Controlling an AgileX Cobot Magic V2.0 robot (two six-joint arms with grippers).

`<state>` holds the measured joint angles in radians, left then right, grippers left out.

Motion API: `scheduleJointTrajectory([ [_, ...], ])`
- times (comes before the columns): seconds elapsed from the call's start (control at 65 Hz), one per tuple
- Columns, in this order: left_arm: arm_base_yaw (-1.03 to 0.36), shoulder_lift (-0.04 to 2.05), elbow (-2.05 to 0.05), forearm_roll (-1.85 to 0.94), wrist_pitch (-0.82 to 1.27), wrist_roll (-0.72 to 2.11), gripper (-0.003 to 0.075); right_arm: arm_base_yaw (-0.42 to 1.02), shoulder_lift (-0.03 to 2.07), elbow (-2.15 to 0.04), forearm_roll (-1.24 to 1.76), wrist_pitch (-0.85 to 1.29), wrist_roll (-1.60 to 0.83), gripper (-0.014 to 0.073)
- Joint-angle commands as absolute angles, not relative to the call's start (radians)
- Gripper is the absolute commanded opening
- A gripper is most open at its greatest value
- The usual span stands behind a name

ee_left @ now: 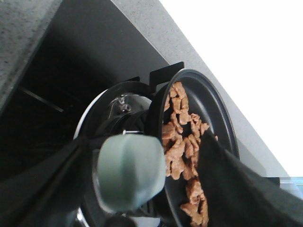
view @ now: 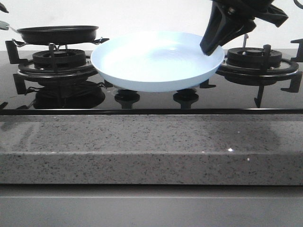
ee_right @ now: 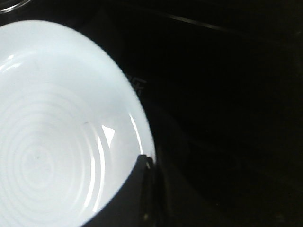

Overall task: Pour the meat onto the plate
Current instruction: 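Grasp the pan's mint-green handle with the left gripper and lift, then move the pan over the held plate and tilt it with left gripper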

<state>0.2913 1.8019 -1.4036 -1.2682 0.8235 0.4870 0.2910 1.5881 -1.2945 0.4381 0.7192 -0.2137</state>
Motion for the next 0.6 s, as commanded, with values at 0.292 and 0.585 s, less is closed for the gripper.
scheduleJointTrajectory([
  [0.292,0.278,1.781,-1.451,-1.356,0.865,0.510,0.0199,0.290,1.538,-1.320,0.469,0.671,-0.225,-0.0069],
  [0.585,0.287,1.768,-1.451,-1.358,0.894,0.523,-0.0020,0.290,1.538,-1.320,0.469,0.671,-0.225,-0.0069],
])
